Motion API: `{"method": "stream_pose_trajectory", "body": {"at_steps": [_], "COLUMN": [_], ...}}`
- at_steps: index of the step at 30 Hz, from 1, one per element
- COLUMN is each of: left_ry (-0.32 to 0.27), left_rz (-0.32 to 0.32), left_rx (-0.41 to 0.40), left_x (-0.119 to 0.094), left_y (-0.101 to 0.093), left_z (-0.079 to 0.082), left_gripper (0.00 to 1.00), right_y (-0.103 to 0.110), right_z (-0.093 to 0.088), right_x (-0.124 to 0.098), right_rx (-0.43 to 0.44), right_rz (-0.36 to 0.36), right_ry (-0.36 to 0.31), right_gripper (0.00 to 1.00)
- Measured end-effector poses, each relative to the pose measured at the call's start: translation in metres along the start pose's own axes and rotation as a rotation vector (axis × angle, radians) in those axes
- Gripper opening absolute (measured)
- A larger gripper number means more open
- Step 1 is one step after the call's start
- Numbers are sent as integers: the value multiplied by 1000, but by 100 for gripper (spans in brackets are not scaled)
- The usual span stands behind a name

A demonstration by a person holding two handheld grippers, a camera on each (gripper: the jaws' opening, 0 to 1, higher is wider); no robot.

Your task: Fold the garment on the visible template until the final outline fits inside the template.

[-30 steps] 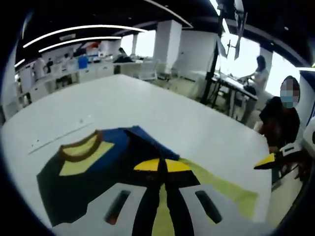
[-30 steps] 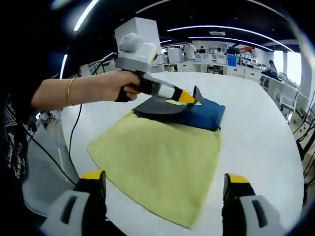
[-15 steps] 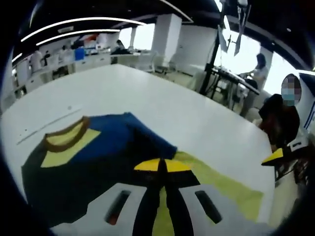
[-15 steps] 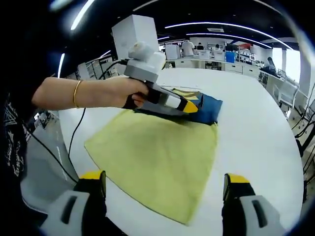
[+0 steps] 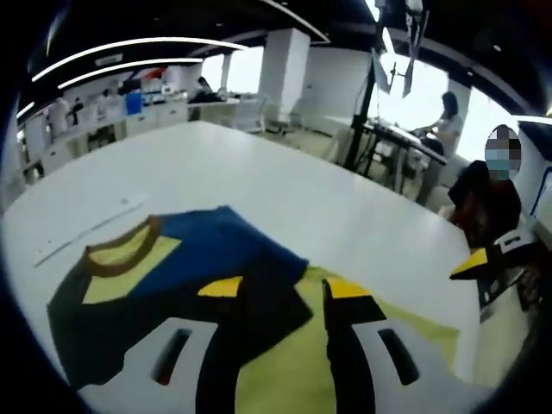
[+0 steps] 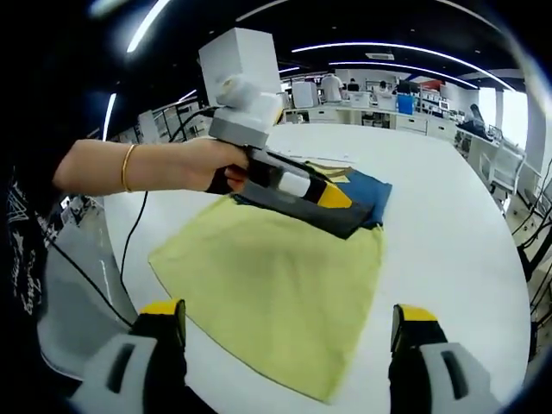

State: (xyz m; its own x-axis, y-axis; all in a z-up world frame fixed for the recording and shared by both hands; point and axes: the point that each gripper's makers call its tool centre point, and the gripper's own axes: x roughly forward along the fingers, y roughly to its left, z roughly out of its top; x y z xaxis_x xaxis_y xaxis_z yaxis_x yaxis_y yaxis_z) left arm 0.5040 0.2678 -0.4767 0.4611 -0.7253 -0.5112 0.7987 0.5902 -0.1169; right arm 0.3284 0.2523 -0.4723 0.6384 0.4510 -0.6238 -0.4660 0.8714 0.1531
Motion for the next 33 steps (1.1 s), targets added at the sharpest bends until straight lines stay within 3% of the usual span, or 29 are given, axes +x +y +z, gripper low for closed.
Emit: {"method": "stream_pose_trajectory", "body": {"at_steps": [5, 7, 13, 19, 25, 29, 33], "left_ry": [-33, -60, -63, -50, -12, -9, -4], "left_rz": [5, 21, 53, 87, 117, 143, 145], "left_rx": [-49, -36, -42, -116, -115, -121, -101], "left_x": [-16, -24, -46, -73, -97, -112, -128], "left_y": [4, 8, 19, 36, 43, 53, 51], "left_z": [9, 13, 10, -8, -29, -35, -40], "left_gripper": [80, 89, 99, 99, 99, 99, 98], "right_y": [0, -2, -6, -6, -10, -13, -11], "right_z": [3, 2, 1, -3, -6, -9, -12], "right_x": [-1, -2, -3, -2, -3, -2, 0], "right_rx": [3, 5, 9, 17, 30, 39, 39], "right_rz": [2, -4, -11, -12, -26, -24, -18], "right_ry": [-2, 5, 20, 38, 50, 57, 66], "right_gripper": [100, 100, 100, 100, 100, 100, 100]}}
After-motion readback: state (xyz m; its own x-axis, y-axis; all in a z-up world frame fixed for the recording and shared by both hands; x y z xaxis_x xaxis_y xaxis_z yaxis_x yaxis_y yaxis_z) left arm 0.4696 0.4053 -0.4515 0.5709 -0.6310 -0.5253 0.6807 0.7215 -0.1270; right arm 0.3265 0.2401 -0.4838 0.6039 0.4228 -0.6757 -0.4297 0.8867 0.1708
